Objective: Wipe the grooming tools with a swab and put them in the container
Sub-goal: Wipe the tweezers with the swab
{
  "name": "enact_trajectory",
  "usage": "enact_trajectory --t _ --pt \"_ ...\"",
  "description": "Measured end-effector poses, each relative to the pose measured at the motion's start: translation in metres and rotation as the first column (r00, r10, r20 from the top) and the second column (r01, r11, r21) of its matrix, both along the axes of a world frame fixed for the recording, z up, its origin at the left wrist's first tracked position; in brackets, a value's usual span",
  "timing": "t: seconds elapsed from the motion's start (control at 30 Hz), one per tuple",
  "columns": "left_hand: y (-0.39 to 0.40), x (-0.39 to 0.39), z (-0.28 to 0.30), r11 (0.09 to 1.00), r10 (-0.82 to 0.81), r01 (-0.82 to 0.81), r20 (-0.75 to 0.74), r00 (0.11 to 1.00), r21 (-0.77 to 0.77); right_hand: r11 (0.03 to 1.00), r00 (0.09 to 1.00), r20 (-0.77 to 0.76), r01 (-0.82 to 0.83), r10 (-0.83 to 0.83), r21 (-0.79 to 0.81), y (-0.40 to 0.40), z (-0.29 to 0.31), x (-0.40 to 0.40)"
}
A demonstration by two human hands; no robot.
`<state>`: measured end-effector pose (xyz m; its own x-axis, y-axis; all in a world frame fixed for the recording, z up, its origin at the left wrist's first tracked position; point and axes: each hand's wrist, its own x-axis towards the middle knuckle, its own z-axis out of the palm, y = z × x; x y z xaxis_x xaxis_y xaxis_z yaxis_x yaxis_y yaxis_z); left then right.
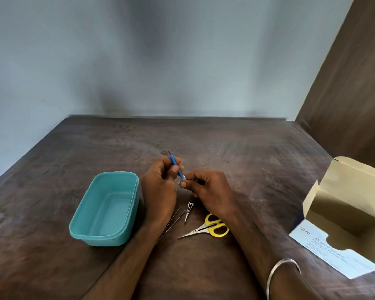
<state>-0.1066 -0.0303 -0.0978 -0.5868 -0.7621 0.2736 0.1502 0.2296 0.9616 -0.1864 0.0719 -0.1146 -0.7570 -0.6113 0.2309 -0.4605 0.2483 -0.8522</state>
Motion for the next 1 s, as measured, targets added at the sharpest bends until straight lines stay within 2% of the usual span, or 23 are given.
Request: enact_trajectory --t 0.37,0.6,1.0 --pt "-0.0032 -0.0008 -0.0018 0.993 -0.062 0.065 -0.031 0.998 0.096 0.999 0.999 0.029 0.032 -0.031 -0.011 -0.0005 0.0000 -0.0013" --pt "-0.0001 0.0017 0.0012 0.998 0.053 -0.053 0.001 0.999 0.037 1.000 0.999 0.017 0.029 -0.030 0.001 -0.0017 0.0017 0.0005" --pt "-0.0022 -0.0017 -0.0007 0.993 -0.053 0.061 -0.085 0.995 0.098 1.000 0.999 0.051 0.007 -0.009 0.029 0.0003 0.0049 0.0015"
